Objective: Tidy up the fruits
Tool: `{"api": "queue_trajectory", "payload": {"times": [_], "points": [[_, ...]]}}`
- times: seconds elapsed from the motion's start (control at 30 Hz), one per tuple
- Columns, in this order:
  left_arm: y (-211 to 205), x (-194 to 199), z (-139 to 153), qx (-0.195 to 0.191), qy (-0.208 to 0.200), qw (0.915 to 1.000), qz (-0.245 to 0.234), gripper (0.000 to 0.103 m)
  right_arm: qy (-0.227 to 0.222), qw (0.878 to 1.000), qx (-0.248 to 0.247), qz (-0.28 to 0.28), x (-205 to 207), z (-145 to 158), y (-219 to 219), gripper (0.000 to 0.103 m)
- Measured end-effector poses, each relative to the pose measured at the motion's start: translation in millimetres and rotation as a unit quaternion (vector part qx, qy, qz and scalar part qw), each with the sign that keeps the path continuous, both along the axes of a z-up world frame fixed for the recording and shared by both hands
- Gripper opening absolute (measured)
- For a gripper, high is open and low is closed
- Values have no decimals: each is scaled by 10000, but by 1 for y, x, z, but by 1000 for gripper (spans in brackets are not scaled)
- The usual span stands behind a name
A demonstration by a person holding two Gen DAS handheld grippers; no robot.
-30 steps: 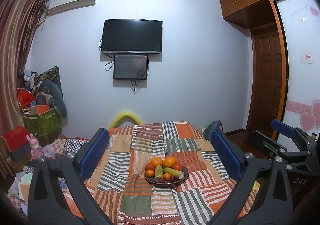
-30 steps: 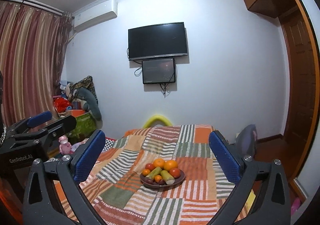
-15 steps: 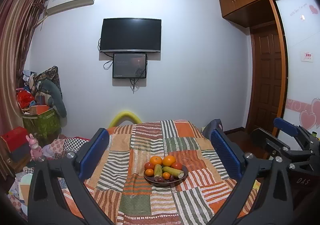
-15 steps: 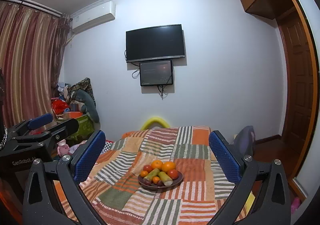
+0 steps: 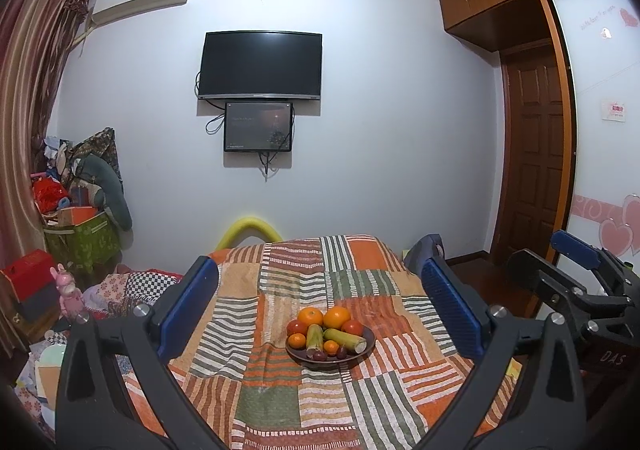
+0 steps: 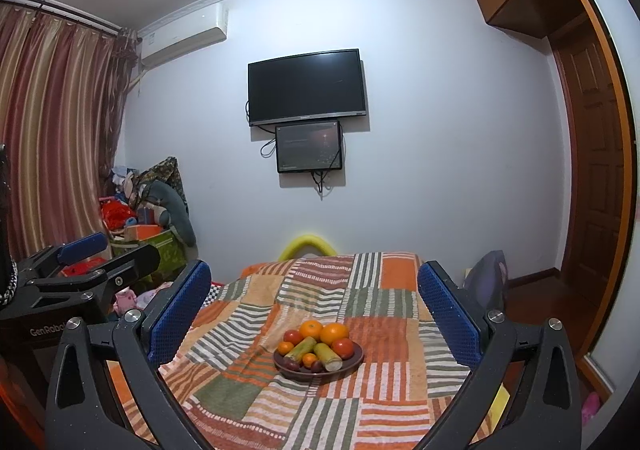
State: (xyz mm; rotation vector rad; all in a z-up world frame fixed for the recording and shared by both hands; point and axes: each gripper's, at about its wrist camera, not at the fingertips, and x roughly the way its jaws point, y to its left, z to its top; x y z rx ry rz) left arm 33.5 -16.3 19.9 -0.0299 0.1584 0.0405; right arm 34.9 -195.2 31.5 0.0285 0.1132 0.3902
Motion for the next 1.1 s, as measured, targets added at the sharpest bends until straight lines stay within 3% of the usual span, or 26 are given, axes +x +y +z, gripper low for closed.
{"api": "queue_trajectory", "payload": {"times": [0.8,1.1], "points": [[-5,4,-3,42,49,10000,-37,103,11,9999,-46,-124,2,1,-2,103],[-3,6,-4,-51,126,9996,-253,103,47,9999,-65,-79,5,0,-1,103]]}}
